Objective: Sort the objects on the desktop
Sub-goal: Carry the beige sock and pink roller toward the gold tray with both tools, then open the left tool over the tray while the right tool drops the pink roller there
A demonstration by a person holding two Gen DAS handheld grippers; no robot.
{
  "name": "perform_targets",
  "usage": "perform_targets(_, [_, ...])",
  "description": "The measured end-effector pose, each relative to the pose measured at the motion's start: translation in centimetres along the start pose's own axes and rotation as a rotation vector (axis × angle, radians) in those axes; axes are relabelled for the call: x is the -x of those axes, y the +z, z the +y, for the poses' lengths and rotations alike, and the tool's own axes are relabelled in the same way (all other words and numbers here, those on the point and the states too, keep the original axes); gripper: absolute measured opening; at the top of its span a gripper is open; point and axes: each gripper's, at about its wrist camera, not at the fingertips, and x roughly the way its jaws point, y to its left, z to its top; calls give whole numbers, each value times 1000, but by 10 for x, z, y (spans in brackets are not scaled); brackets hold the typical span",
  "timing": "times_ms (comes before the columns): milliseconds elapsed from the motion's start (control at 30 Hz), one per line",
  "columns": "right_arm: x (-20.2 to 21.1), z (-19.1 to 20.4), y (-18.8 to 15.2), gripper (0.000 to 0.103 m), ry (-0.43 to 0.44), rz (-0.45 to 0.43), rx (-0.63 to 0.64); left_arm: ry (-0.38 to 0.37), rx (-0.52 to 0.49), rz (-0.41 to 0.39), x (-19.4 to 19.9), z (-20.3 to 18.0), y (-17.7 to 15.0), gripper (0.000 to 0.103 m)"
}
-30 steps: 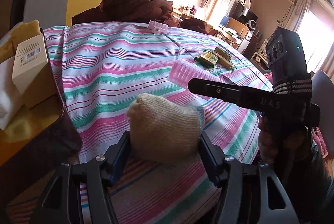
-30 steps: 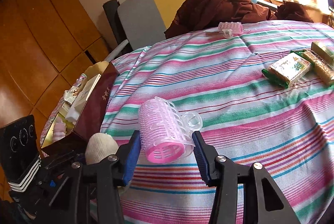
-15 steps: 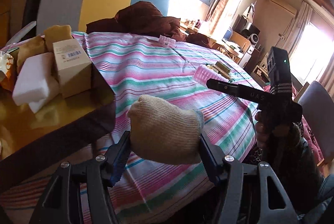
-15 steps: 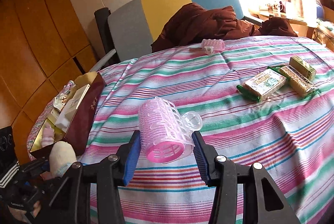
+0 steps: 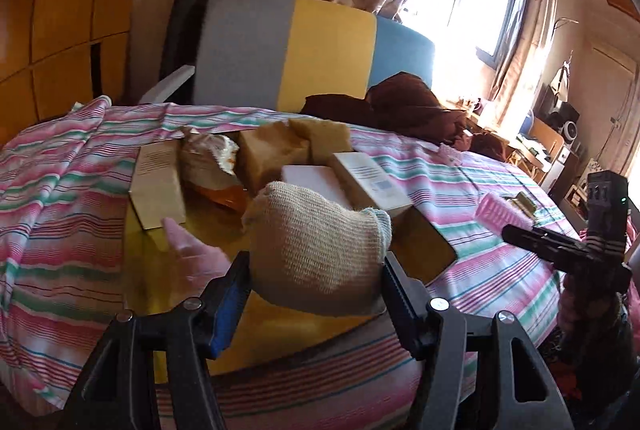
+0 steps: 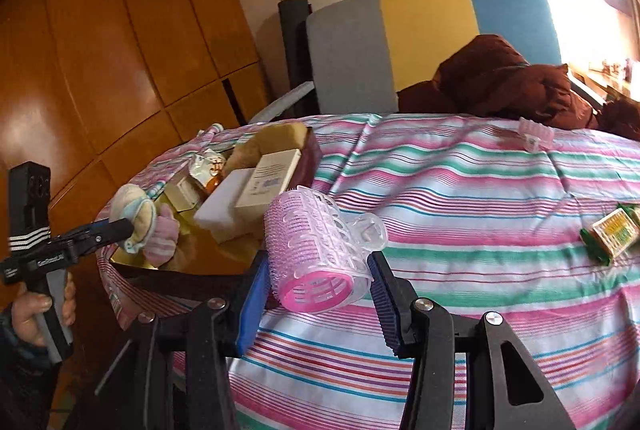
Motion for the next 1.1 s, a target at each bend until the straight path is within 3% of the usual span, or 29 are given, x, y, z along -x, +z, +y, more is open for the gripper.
perform_targets(267, [-25,56,14,50,59,10,139,127,-2,50,-19,44,-3,64])
perform_targets(467, [-59,88,4,50,-5,58,264,176,12,55,-26,61,-3,64])
perform_targets(567, [-71,95,-1,50,-49,81,319,167,19,50,-23,68,-2,64])
perform_targets(900, [-68,94,-6,58,-68,68,338,165,-20,73,-37,66,2,66])
perform_targets(1100, [-54,76,-4,62,-82,35,259,194,-52,97,-51,64,6,69])
